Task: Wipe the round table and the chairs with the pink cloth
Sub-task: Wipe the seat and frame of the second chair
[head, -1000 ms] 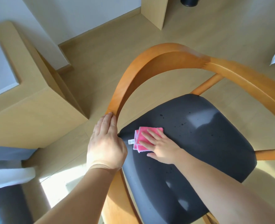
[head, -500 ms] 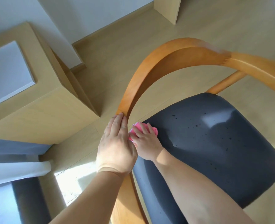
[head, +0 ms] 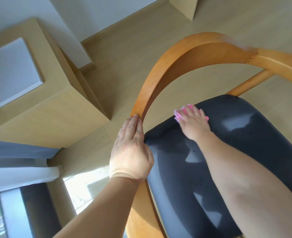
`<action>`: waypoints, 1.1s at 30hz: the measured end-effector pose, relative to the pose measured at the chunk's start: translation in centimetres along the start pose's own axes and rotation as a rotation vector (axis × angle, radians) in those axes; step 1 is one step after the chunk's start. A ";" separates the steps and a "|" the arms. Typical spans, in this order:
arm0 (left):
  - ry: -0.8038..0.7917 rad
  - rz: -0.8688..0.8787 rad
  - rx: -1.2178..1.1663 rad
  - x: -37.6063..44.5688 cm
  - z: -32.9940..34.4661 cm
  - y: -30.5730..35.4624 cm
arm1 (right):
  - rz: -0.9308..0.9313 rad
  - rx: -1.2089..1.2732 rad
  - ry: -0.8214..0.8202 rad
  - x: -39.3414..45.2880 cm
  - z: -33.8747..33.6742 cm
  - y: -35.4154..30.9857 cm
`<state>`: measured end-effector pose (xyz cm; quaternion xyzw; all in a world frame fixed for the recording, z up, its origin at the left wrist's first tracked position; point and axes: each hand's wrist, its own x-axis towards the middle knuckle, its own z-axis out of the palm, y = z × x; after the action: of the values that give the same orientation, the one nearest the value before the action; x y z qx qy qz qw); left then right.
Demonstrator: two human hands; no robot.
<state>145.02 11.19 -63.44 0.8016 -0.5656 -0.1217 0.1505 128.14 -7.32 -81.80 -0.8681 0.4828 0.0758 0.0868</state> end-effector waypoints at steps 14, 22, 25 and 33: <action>0.002 -0.018 -0.043 0.1 -0.3 -0.8 | -0.041 -0.022 0.005 -4.5 1.4 -6.9; 0.010 -0.044 0.027 0.1 -0.5 -0.2 | -0.452 0.137 0.075 -12.3 3.6 -13.9; -0.004 -0.069 0.057 0.3 -0.2 0.0 | -0.447 0.163 0.115 -15.4 4.6 -14.0; 0.012 0.100 0.057 -0.4 0.1 0.1 | -0.526 0.090 0.056 -16.2 3.6 -10.4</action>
<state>144.79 11.55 -63.47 0.7772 -0.6071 -0.0930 0.1369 128.34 12.25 -80.96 -0.9607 0.2458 0.0051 0.1286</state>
